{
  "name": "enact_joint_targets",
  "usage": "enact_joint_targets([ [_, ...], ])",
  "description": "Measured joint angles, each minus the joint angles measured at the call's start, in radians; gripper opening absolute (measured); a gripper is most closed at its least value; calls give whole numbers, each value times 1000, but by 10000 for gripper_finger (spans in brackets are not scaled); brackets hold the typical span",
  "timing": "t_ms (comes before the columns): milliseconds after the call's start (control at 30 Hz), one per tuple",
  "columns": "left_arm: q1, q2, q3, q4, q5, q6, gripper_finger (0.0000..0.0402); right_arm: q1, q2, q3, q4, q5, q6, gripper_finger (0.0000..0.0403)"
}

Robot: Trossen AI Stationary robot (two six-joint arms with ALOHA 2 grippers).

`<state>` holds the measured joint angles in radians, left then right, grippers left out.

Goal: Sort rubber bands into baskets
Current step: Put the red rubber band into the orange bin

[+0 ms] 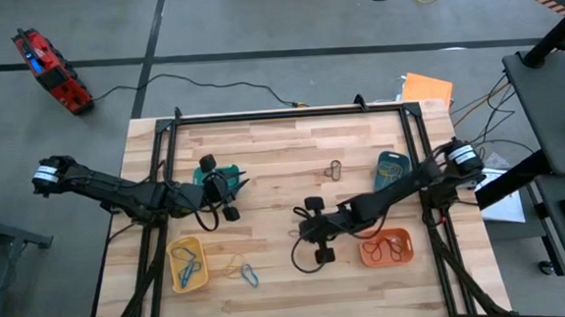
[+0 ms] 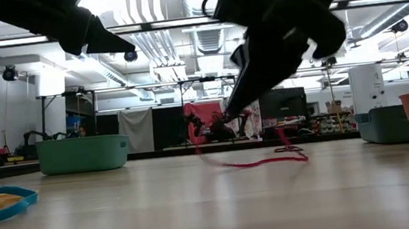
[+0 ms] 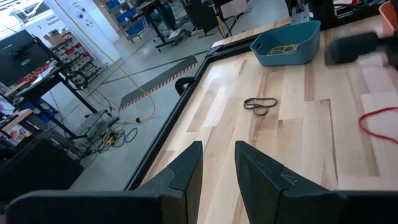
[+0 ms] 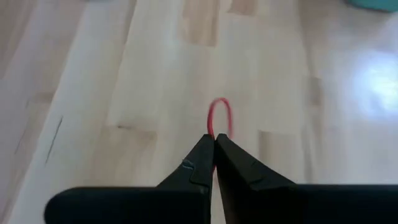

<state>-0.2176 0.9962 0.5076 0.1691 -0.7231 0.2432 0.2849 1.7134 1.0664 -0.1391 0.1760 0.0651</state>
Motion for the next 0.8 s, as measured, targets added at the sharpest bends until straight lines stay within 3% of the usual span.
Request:
enact_joint_targets([
  [633, 0, 0, 0, -1, 0, 3, 79, 100, -304, 2, -237, 289, 55, 8],
  [800, 0, 0, 0, -2, 0, 3, 79, 127, -382, 22, -309, 296, 124, 8],
])
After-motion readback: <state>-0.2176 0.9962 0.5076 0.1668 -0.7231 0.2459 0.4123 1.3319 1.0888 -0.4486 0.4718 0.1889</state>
